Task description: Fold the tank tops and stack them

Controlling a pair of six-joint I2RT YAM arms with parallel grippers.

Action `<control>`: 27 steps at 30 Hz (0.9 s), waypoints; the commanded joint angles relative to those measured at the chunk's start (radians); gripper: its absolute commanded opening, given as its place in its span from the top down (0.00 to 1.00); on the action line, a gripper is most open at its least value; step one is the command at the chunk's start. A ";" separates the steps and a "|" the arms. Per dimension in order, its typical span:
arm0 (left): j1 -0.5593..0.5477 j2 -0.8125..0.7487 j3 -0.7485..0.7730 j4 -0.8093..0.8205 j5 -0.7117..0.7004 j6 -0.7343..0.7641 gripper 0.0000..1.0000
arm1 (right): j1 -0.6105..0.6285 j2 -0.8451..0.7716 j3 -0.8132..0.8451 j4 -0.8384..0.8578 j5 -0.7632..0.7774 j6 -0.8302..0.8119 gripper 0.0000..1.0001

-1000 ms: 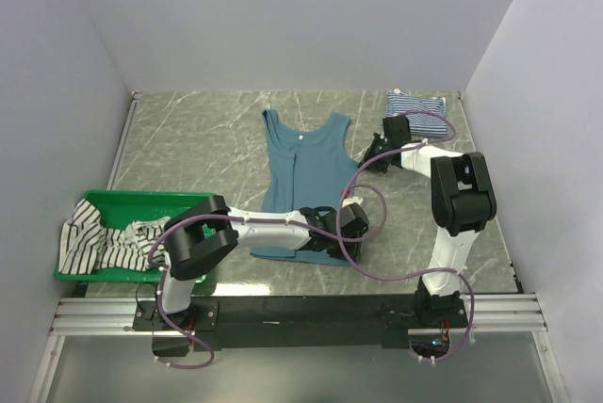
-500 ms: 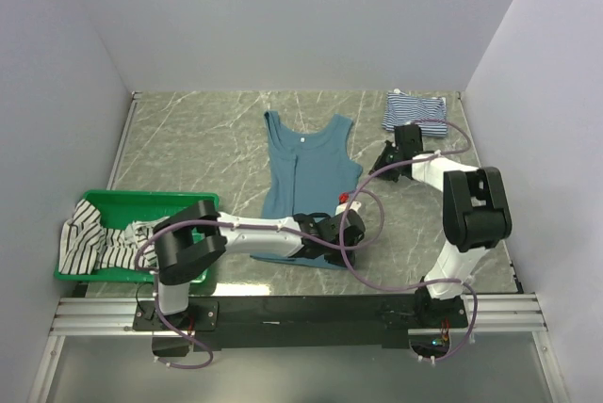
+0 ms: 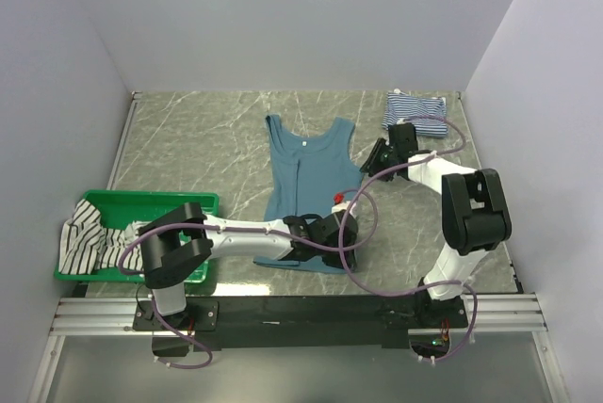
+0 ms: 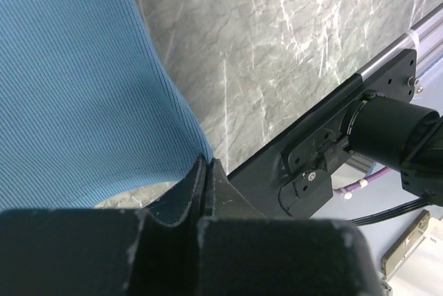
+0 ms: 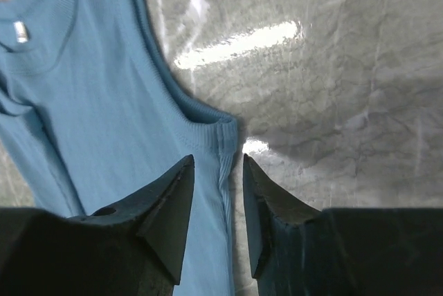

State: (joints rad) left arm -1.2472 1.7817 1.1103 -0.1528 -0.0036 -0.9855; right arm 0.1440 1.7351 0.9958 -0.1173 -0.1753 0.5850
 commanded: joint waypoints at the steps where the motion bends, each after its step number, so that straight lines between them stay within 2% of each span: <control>1: -0.008 -0.053 -0.007 0.038 0.028 -0.015 0.99 | 0.011 0.043 0.038 0.031 0.005 -0.011 0.58; 9: -0.008 -0.091 -0.070 0.053 0.057 -0.028 1.00 | 0.032 0.115 0.086 0.010 0.039 0.001 0.59; 12: -0.008 -0.120 -0.107 0.064 0.056 -0.041 1.00 | 0.037 0.104 0.075 0.005 0.057 0.009 0.72; 13: -0.008 -0.128 -0.124 0.065 0.054 -0.042 1.00 | 0.039 0.098 0.067 0.008 0.059 0.010 0.86; 14: -0.008 -0.134 -0.128 0.067 0.053 -0.044 1.00 | 0.039 0.081 0.046 0.010 0.060 0.016 0.89; 20: -0.008 -0.154 -0.156 0.084 0.053 -0.051 0.99 | 0.040 -0.011 -0.008 -0.027 0.109 0.032 0.98; 27: 0.009 -0.212 -0.216 0.105 0.007 -0.093 1.00 | 0.109 -0.074 0.059 -0.108 0.169 0.016 0.98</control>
State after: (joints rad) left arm -1.2446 1.6321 0.9134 -0.0891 0.0257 -1.0431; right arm 0.2054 1.7092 0.9966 -0.1875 -0.0631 0.6121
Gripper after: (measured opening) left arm 0.015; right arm 0.076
